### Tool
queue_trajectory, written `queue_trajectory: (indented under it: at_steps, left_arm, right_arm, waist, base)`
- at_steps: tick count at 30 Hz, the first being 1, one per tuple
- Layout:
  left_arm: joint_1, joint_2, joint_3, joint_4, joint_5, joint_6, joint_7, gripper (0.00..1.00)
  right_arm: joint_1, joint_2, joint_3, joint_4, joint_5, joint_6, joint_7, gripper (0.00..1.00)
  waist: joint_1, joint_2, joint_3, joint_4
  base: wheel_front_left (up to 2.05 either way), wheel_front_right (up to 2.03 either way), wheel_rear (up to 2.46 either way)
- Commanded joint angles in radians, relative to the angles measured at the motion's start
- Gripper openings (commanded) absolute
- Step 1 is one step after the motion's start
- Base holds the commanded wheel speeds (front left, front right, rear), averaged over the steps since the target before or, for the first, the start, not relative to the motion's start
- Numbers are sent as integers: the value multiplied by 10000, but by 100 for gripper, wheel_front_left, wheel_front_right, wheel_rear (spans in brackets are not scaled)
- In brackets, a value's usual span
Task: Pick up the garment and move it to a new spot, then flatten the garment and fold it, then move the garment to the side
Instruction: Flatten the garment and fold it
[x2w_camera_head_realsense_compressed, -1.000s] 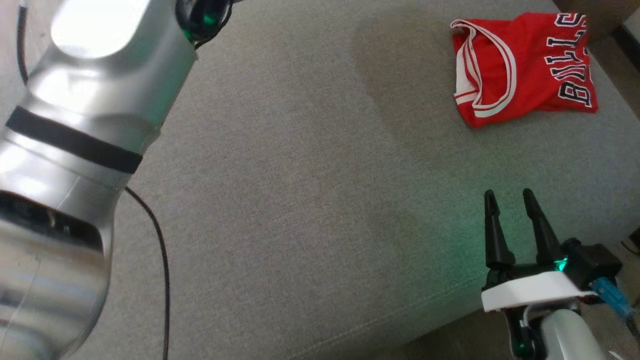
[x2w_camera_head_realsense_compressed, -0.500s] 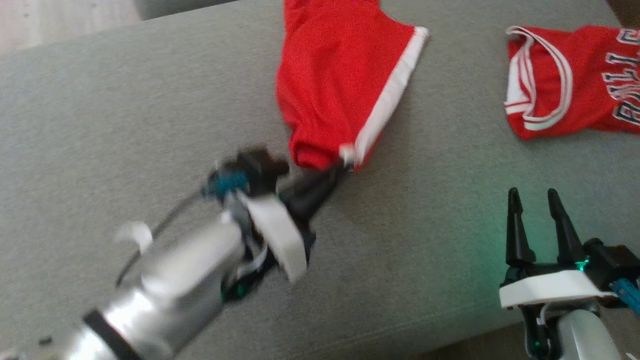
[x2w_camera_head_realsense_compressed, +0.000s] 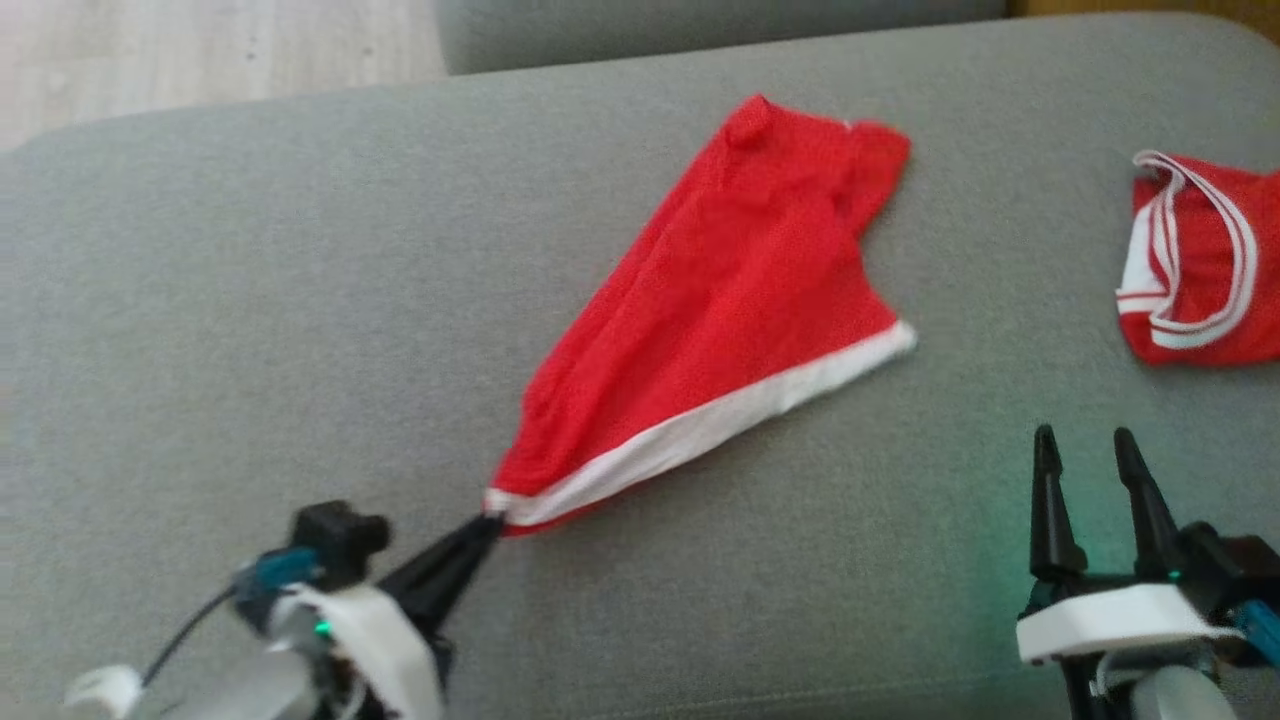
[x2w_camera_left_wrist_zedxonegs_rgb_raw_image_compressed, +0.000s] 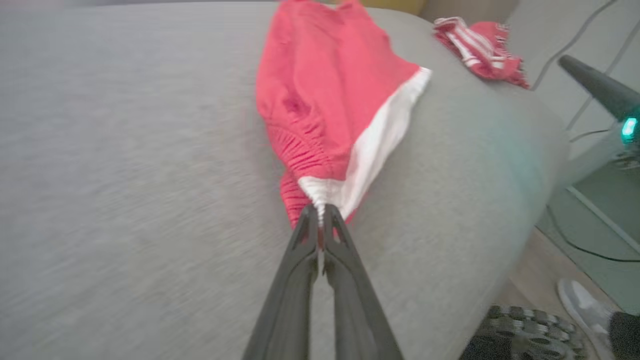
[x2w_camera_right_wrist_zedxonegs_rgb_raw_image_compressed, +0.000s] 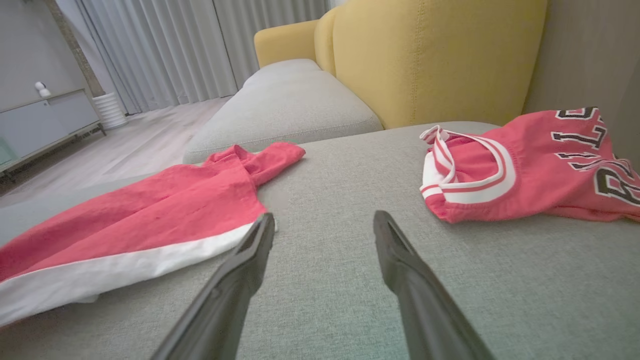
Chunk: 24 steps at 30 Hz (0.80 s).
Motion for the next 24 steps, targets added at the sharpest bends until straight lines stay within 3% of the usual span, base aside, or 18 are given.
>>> queue_trajectory:
  at_steps: [1, 5, 10, 11, 12, 13, 19, 24]
  left_arm:
    - [-97, 511, 626, -236, 139, 68, -60, 0]
    - [701, 860, 2003, -166, 469, 366, -60, 0]
    - [1649, 467, 3595, -433, 736, 635, -60, 0]
    - [1831, 297, 3903, -531, 817, 647, -60, 18]
    - [2018, 118, 4205, -642, 926, 649, -60, 44]
    - [2218, -68, 4507, -745, 1045, 659, -60, 100]
    - [3604, -1267, 6314, -1510, 1674, 765, -60, 100]
    - [4624, -2760, 8177, -2766, 3022, 901, -60, 100]
  right_arm:
    - [-18, -72, 204, -271, -82, 65, -65, 100]
    - [136, -72, 198, -243, -200, 65, -65, 100]
    - [259, -72, 225, -202, -265, 65, -65, 100]
    - [279, -72, 231, -187, -278, 65, -65, 100]
    - [297, -72, 237, -172, -287, 65, -65, 100]
    - [316, -72, 247, -165, -296, 65, -65, 100]
    - [467, -72, 252, -263, -442, 65, -65, 100]
    - [703, -72, -36, -499, -559, 65, -65, 100]
  waist:
    - [0, 0, -190, 214]
    - [0, 0, -381, 440]
    - [0, 0, -585, 644]
    - [0, 0, -619, 683]
    - [0, 0, -657, 717]
    - [0, 0, -712, 752]
    - [0, 0, -1089, 866]
    - [0, 0, -1363, 1102]
  base:
    - [0, 0, 0]
    - [0, 0, 0]
    - [0, 0, 0]
    - [0, 0, 0]
    - [0, 0, 0]
    - [0, 0, 0]
    - [0, 0, 0]
    - [0, 0, 0]
